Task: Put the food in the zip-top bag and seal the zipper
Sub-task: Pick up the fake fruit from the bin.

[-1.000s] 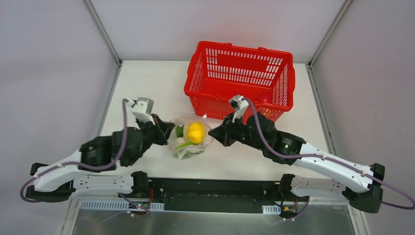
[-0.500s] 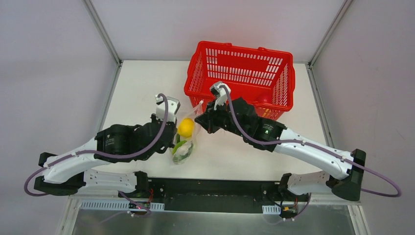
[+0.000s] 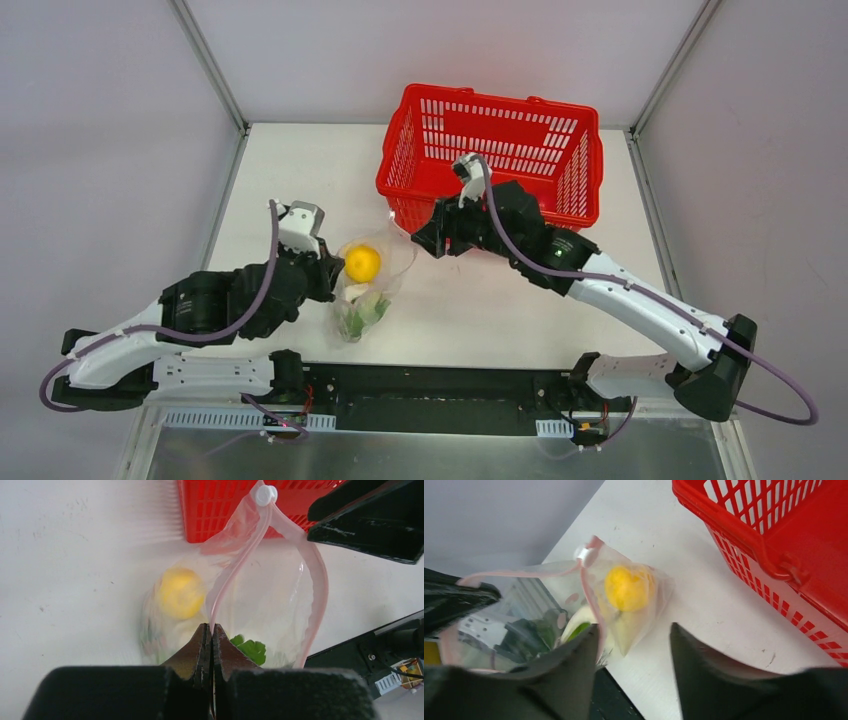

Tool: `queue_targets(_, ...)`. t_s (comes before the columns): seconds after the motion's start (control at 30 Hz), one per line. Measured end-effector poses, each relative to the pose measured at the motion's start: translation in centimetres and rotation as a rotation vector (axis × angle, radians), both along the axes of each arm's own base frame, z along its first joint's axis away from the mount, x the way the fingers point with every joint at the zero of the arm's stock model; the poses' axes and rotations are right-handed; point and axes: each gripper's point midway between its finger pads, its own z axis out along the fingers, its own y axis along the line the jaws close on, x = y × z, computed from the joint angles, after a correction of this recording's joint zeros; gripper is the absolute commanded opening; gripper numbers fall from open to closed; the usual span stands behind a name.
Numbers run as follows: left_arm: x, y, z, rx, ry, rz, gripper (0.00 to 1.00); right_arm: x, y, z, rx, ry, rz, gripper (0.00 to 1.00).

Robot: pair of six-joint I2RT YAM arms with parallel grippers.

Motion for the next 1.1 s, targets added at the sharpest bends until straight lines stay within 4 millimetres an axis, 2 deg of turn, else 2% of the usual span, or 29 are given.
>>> queue_targets(0.07,0.2,-0.6,-0.6,0.011,0.001,0.002,0.0,0.1,-0.6,0.6,0.009,-0.012,-0.002,0.7)
queue_targets(0.2,0.6,-1.4,-1.6,0.012,-0.004,0.019,0.0,0.5,-2.4,3.1,0.031,-0.09,-0.049,0.84)
queue_targets(0.3,0.8,-1.9,-2.5,-0.002,-0.001,0.026,0.0,2.3,-4.2,5.5,0.013,-0.183,-0.155,0.9)
queue_targets(0.4,0.8,-2.2,-3.4,-0.01,0.01,0.026,0.0,6.1,-6.8,7.1,-0.04,-0.232,-0.315,0.94)
queue_targets(0.5,0.7,-3.0,-3.9,-0.03,0.024,0.008,0.0,12.5,-10.7,7.5,-0.129,-0.221,-0.533,0.97)
queue_targets(0.6,0.5,-3.6,-4.1,-0.047,0.035,-0.015,0.0,17.9,-13.9,5.1,-0.238,-0.166,-0.686,0.99)
queue_targets(0.67,0.3,-4.1,-4.1,-0.062,0.043,-0.033,0.0,20.6,-15.9,1.3,-0.342,-0.101,-0.757,1.0)
queue_targets(0.73,0.1,-4.7,-4.1,-0.077,0.052,-0.055,0.0,22.3,-17.8,-3.1,-0.452,-0.023,-0.803,1.0)
queue_targets(0.83,-0.3,-5.4,-4.3,-0.088,0.067,-0.084,0.0,23.7,-20.3,-8.7,-0.565,0.078,-0.844,1.0)
queue_targets(0.9,-0.4,-5.5,-4.6,-0.085,0.073,-0.093,0.0,24.3,-22.0,-11.4,-0.627,0.131,-0.875,1.0)
queue_targets(1.0,-0.6,-5.7,-4.8,-0.089,0.079,-0.106,0.0,25.1,-24.3,-13.9,-0.696,0.168,-0.934,1.0)
queue_targets(1.1,-0.7,-5.5,-4.9,-0.099,0.078,-0.111,0.0,25.7,-25.5,-15.7,-0.745,0.182,-0.979,1.0)
